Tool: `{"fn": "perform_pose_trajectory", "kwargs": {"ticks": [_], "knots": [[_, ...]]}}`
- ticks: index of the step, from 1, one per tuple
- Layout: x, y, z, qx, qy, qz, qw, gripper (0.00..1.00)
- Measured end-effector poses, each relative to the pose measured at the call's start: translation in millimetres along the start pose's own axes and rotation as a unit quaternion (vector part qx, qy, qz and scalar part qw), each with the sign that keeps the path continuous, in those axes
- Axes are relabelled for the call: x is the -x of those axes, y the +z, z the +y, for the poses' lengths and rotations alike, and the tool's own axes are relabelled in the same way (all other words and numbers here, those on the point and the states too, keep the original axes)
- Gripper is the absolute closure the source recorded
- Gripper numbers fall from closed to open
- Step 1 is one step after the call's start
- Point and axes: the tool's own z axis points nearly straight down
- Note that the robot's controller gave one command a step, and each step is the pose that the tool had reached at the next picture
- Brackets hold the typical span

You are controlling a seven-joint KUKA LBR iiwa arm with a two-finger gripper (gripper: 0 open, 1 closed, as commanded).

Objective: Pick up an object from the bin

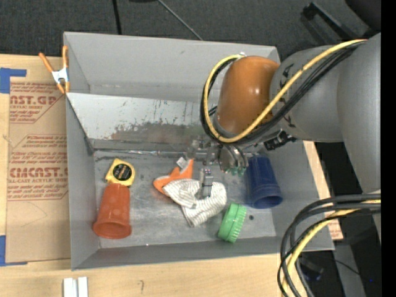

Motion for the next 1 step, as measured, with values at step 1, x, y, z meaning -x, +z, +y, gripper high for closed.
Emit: {"fn": "perform_pose_trajectory", "kwargs": {"ticks": [1], "knots": [[1.3, -4.8, -0.1, 0.000, 0.000, -0.0032, 1.0000, 0.00]]}}
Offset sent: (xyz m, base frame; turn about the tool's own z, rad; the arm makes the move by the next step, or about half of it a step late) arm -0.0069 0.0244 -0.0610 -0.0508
